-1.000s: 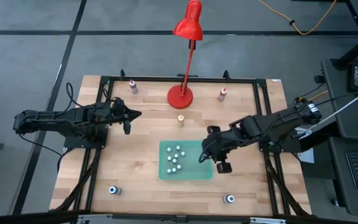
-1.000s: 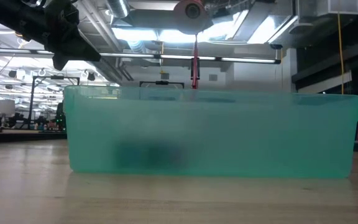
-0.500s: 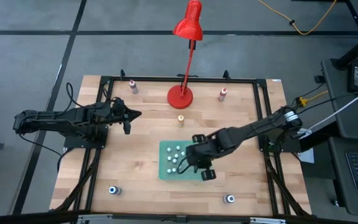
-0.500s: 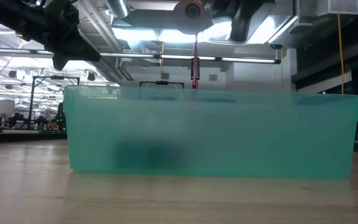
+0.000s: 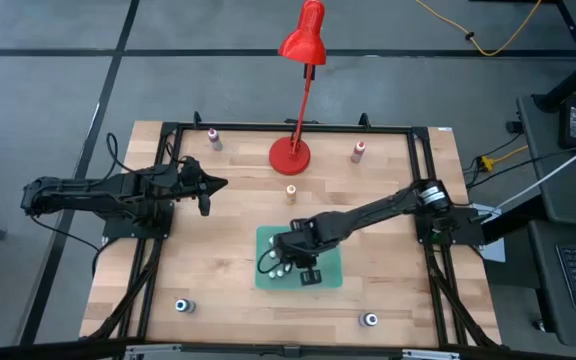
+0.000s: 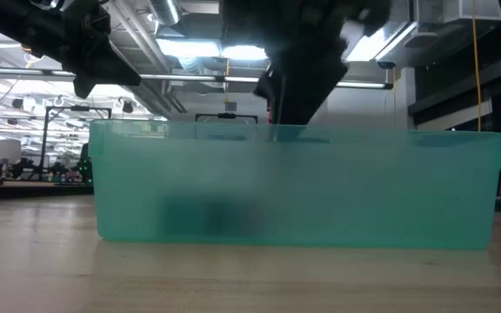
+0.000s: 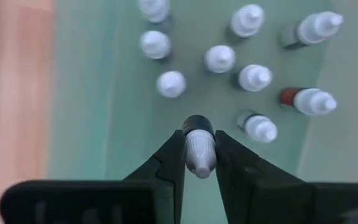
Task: Pick & Place food coloring
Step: Put the small green food coloring bottle into the blue bin
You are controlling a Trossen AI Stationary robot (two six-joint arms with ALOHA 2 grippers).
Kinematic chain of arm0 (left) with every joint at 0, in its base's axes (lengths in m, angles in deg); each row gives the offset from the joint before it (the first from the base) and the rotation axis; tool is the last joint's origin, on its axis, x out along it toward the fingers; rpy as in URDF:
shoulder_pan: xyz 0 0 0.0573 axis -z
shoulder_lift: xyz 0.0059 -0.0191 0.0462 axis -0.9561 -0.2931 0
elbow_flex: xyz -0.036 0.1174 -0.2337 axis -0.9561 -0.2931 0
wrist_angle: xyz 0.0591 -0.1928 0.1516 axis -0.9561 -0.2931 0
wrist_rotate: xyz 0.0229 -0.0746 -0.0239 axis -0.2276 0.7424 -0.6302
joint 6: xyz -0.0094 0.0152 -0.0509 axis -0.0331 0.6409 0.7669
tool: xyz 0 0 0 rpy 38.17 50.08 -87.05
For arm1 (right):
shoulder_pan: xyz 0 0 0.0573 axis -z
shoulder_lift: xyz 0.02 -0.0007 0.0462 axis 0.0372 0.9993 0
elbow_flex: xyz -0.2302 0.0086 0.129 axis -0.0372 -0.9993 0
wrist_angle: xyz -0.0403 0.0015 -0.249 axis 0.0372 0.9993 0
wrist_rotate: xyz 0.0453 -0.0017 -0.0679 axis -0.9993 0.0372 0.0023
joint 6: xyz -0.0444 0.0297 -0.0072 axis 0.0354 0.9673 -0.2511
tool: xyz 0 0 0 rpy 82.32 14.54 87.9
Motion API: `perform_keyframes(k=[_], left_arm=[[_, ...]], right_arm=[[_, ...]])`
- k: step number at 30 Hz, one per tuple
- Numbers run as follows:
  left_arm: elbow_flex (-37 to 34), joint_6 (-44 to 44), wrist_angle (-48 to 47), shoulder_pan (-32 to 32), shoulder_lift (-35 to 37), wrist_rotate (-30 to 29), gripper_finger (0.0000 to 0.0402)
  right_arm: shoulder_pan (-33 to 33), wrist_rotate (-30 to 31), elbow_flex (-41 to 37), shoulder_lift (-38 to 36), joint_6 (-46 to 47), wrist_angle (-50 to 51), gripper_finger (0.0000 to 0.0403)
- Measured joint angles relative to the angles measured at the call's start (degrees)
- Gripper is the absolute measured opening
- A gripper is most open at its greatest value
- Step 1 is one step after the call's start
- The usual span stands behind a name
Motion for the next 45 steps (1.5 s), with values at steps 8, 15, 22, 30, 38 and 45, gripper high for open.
perform_keyframes(k=[8, 15, 22, 30, 38, 45], left_arm=[[0.0, 0.0, -0.4, 0.0, 0.0, 0.0, 0.0017], [0.0, 0.0, -0.7, 0.0, 0.0, 0.0, 0.0017], [0.0, 0.0, -1.1, 0.0, 0.0, 0.0, 0.0017], [0.0, 0.0, -1.7, 0.0, 0.0, 0.0, 0.0017], [0.0, 0.0, -1.7, 0.0, 0.0, -0.1, 0.0017], [0.0, 0.0, -1.7, 0.0, 0.0, -0.1, 0.0017]], right_arm=[[1.3, -0.4, 0.0, 3.3, 0.0, -3.1, 0.0075], [1.1, -3.1, 0.0, 5.3, 0.2, -4.4, 0.0071], [1.1, -3.0, 0.0, 5.4, 0.5, -5.4, 0.0079], [1.1, -3.0, 0.0, 5.4, 1.9, -6.4, 0.0082], [1.1, -3.4, 0.0, 5.4, 2.0, -6.4, 0.0083], [1.1, -3.4, 0.0, 5.4, 2.1, -6.4, 0.0116]])
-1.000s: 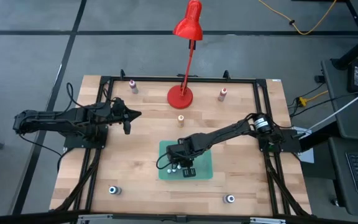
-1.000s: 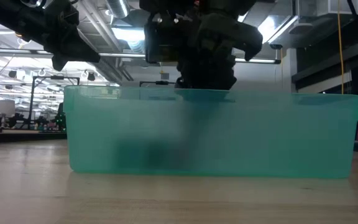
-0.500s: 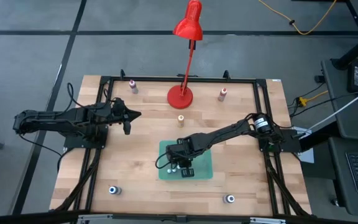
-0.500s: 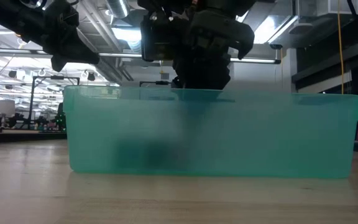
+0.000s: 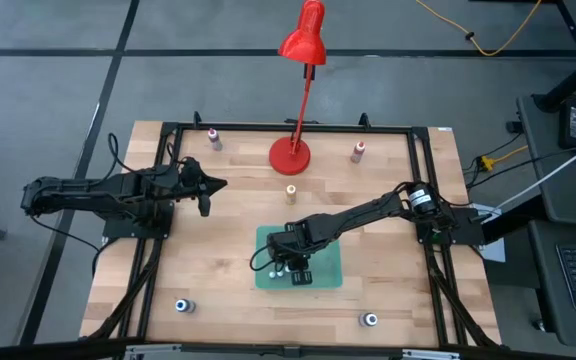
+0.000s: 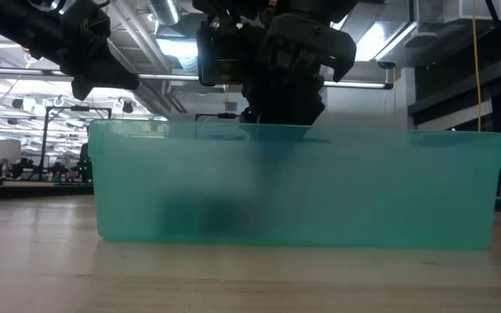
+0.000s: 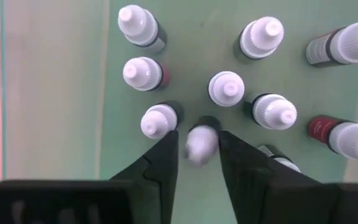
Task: Pick & Place food coloring
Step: Put the small green food coloring bottle into the blue bin, then put the big red food coloring bottle into the blue bin
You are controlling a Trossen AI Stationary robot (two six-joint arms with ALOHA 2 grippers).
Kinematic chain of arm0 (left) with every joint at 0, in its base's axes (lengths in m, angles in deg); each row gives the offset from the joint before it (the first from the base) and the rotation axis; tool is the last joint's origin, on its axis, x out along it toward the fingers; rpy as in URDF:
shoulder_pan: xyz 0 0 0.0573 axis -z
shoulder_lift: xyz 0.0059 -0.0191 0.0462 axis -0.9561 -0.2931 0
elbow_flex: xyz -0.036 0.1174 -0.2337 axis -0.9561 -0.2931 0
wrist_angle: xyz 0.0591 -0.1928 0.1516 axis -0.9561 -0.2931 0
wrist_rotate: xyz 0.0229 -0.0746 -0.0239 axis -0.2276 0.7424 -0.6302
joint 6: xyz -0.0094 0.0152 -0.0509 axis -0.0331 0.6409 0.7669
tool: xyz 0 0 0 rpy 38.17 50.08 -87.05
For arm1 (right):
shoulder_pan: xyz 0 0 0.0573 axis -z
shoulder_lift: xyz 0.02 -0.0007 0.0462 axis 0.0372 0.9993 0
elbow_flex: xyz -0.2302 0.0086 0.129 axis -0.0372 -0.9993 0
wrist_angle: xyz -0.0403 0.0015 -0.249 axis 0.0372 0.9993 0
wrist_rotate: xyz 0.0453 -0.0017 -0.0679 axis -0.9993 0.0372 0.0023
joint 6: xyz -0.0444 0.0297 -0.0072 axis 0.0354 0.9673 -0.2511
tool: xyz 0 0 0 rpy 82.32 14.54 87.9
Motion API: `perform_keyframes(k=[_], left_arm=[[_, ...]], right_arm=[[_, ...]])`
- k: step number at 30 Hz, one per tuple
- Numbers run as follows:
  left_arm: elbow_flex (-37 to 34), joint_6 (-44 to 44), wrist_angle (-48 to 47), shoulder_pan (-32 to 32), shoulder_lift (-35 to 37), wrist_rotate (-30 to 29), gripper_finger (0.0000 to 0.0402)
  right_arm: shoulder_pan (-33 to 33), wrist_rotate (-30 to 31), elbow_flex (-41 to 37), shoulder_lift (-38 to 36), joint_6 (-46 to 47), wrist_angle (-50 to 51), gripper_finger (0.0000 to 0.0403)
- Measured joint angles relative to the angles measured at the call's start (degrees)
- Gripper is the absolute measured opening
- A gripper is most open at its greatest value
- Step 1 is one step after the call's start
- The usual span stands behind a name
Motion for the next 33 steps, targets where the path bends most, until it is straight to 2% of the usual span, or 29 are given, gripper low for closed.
perform_keyframes(k=[6, 10, 22, 26, 29, 33], left_arm=[[0.0, 0.0, 0.0, 0.0, 0.0, 0.0, 0.0017], [0.0, 0.0, -0.4, 0.0, 0.0, 0.0, 0.0017], [0.0, 0.0, 0.5, 0.0, 0.0, 0.0, 0.0017], [0.0, 0.5, 0.5, 0.0, 0.0, 0.0, 0.0017], [0.0, 3.7, 0.5, 0.0, 0.0, 0.0, 0.0017], [0.0, 4.6, 1.5, 0.0, 0.0, -0.2, 0.0017]], right_arm=[[0.0, 0.0, 0.3, 0.0, 1.4, 0.7, 0.0149], [0.0, 0.5, 3.9, 0.0, 1.1, 4.1, 0.0156], [0.0, 16.0, 25.9, -0.1, -1.8, 28.4, 0.014], [0.0, 20.2, 33.2, -0.4, -1.9, 32.4, 0.0139], [0.2, 22.7, 35.6, -2.4, -3.0, 32.5, 0.0139], [1.9, 24.4, 33.7, -7.3, -3.4, 32.8, 0.0139]])
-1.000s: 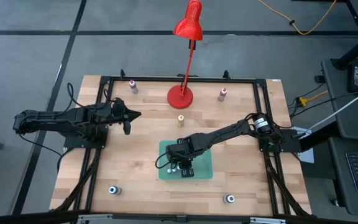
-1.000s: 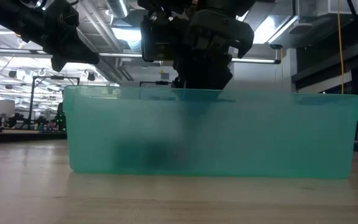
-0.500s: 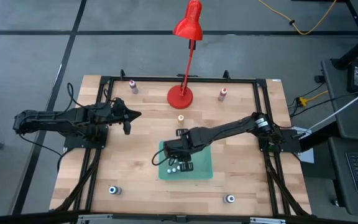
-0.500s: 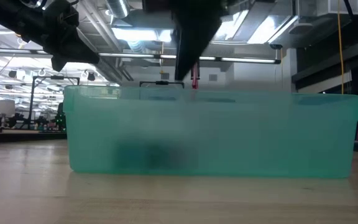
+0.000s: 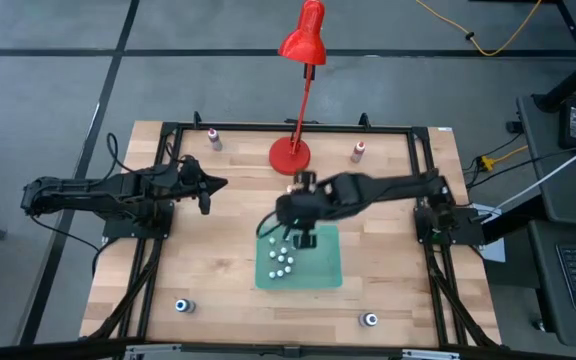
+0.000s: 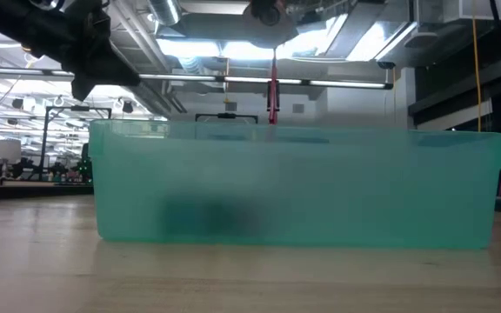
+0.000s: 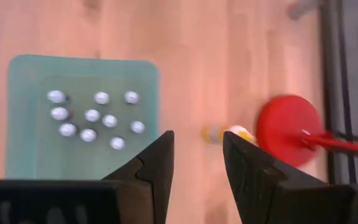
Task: Pick & Place food coloring
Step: Put the big red food coloring bottle into the blue bin
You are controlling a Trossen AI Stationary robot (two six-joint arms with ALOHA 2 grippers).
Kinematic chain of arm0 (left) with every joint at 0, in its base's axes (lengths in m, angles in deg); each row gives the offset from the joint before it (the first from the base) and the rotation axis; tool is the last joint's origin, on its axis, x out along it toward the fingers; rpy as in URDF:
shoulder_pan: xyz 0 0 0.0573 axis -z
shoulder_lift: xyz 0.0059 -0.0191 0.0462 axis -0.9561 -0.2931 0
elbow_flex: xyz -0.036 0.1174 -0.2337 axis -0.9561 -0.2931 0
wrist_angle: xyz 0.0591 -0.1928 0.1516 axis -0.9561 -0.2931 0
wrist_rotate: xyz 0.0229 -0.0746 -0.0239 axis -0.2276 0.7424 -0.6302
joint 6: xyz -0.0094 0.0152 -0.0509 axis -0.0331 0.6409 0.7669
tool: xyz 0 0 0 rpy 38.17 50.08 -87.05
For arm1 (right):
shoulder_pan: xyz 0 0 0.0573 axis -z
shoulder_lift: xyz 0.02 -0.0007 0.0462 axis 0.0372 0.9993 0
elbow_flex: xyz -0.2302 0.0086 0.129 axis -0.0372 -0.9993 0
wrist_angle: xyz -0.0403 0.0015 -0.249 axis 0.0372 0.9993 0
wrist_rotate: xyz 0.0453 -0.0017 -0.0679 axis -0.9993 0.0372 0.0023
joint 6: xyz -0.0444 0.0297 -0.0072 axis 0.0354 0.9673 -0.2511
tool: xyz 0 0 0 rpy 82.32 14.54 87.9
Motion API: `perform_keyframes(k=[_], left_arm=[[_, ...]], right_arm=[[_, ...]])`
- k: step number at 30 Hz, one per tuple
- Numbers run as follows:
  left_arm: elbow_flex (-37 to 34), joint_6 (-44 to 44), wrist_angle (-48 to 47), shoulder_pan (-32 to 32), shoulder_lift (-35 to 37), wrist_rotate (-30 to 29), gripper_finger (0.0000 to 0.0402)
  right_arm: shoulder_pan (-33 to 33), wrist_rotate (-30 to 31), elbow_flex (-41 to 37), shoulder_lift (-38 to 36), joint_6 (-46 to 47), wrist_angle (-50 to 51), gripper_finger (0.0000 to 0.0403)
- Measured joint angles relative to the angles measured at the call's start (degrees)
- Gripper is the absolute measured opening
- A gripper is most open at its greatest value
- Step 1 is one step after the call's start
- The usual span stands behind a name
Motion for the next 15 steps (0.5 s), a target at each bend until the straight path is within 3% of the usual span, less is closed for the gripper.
perform_keyframes(k=[6, 15], left_arm=[[0.1, -0.6, 2.4, -0.3, 0.0, -1.2, 0.0017], [9.4, -4.3, -9.5, -8.9, -5.9, -5.0, 0.0036]], right_arm=[[4.5, 0.2, -11.3, -11.1, -2.0, -4.6, 0.0139], [11.9, -5.0, -46.1, -34.5, -8.9, -33.5, 0.0139]])
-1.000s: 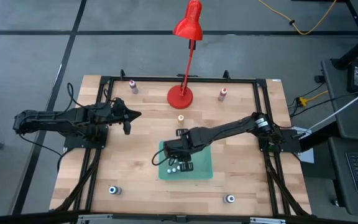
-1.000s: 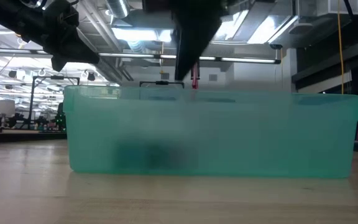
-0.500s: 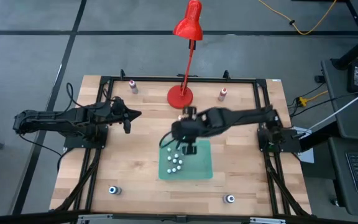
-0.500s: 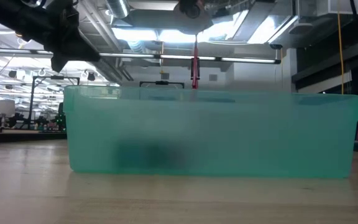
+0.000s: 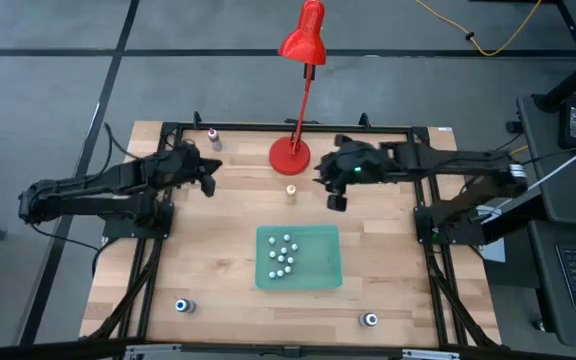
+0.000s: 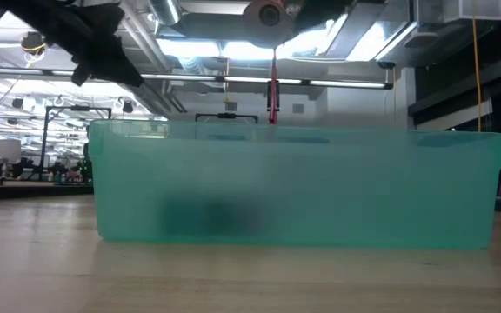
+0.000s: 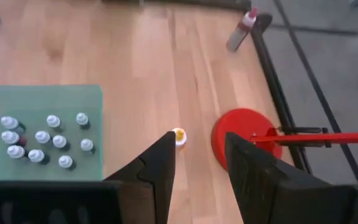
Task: Pick & Place food coloring
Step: Put the big red food coloring bottle into the blue bin
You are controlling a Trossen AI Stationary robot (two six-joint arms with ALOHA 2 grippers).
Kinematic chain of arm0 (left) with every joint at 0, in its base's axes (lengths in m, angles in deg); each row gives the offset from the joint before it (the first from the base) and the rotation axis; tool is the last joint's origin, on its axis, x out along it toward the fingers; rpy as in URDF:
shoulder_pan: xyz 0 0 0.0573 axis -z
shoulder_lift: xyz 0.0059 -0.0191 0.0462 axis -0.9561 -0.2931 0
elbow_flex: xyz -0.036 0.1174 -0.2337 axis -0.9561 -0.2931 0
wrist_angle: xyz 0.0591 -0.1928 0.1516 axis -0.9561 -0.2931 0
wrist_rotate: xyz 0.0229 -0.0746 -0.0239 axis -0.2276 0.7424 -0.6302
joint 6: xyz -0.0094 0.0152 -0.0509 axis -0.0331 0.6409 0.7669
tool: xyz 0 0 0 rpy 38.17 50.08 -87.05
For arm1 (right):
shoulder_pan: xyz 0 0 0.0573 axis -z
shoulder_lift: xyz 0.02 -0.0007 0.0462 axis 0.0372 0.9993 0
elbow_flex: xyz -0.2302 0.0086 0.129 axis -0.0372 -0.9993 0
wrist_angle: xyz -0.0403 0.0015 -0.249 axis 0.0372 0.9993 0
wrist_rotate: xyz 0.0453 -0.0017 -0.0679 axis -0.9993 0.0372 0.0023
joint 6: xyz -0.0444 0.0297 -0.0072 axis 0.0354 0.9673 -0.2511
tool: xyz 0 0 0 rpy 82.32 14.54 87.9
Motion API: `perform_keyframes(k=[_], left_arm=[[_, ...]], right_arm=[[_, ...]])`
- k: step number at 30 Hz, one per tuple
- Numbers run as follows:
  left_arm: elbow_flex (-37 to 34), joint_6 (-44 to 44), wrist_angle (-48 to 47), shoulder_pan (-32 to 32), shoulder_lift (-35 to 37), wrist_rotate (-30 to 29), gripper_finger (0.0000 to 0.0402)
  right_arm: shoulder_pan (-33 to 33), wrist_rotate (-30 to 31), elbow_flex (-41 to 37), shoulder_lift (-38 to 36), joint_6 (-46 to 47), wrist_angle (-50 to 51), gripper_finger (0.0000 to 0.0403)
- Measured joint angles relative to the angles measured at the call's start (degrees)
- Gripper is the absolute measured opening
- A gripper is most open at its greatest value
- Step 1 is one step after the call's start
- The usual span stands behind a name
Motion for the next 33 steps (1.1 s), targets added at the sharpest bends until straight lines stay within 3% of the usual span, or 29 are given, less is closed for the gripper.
perform_keyframes(k=[5, 10, 15, 20, 26, 33], left_arm=[[7.9, -3.4, -5.5, -8.0, -7.1, -0.6, 0.008], [14.4, -5.8, -7.0, -16.6, -15.1, 2.8, 0.014], [21.1, -6.3, -10.2, -24.6, -24.3, 9.7, 0.0199], [28.8, -8.4, -17.6, -30.4, -34.0, 9.7, 0.0237], [34.2, -10.9, -21.5, -35.9, -42.3, 10.0, 0.0246], [34.4, -13.0, -22.8, -40.8, -49.0, 11.1, 0.0246]], right_arm=[[3.7, -3.0, -15.2, -10.3, -0.4, -14.2, 0.0139], [7.0, -3.0, -23.8, -17.2, -4.5, -23.1, 0.0139], [10.1, -4.1, -25.0, -20.7, -7.2, -25.9, 0.0139], [13.0, -9.5, -25.0, -21.9, -9.3, -27.5, 0.0139], [15.5, -11.5, -25.0, -22.0, -8.8, -28.4, 0.0139], [17.5, -11.6, -25.1, -22.0, -7.2, -29.1, 0.0139]])
